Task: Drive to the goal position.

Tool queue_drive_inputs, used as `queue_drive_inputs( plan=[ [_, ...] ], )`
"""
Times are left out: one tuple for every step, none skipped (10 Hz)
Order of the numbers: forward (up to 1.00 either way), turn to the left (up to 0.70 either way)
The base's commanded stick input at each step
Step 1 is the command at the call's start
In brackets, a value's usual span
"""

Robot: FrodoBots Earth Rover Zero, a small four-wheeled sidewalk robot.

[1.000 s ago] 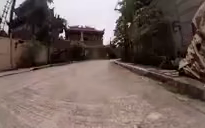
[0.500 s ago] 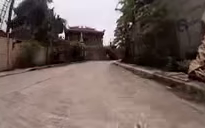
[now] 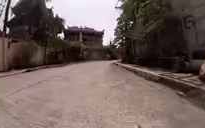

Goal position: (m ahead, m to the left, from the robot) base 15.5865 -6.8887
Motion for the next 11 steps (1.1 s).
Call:
queue_drive_inputs(
  plan=[
    [0.70,0.00],
    [0.70,0.00],
    [0.70,0.00],
    [0.70,0.00],
    [0.70,0.00],
    [0.70,0.00],
    [0.70,0.00],
    [0.70,0.00],
    [0.70,0.00],
    [0.70,0.00],
    [0.70,0.00]
  ],
)
